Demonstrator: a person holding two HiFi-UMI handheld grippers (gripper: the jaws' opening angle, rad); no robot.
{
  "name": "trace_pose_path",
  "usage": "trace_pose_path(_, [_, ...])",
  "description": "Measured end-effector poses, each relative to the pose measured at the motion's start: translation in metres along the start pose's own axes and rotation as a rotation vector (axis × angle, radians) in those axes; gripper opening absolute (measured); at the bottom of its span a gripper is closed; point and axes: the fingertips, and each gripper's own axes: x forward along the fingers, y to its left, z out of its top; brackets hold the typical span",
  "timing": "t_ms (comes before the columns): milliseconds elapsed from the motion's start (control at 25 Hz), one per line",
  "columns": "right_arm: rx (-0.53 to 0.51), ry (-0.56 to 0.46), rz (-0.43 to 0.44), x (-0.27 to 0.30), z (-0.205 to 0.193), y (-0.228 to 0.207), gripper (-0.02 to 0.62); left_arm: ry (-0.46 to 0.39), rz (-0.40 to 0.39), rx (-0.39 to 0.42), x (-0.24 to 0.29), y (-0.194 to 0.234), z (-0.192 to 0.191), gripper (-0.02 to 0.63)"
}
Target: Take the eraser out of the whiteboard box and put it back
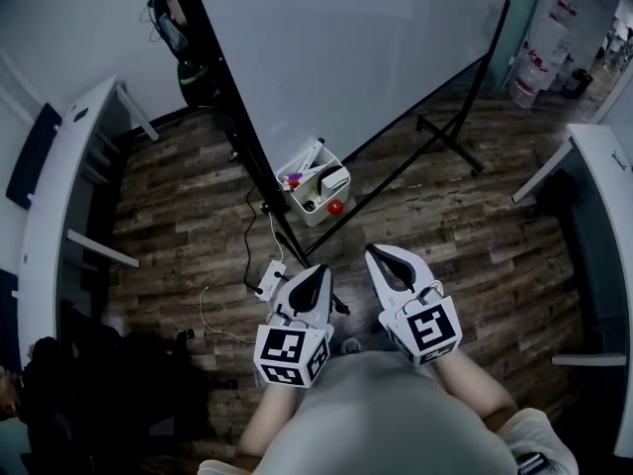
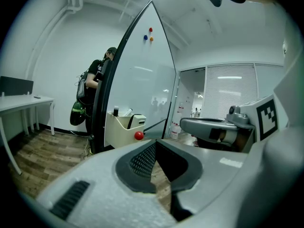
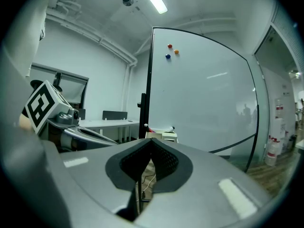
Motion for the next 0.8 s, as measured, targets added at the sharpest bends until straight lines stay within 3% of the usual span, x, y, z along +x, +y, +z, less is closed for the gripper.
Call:
trace_pose_path(360, [-0.032,-0.011,0.029,0.016,0.007,-0.015,0.006,0.001,0.038,-0.008,0.013,0.008,0.007,0.002])
trace_pose_path(800, [-0.066,-0.011,0.145,0.054,0.012,-0.044,0.006,-0.021,0.14,-0.036,0.047,0.026,0.022,0.0])
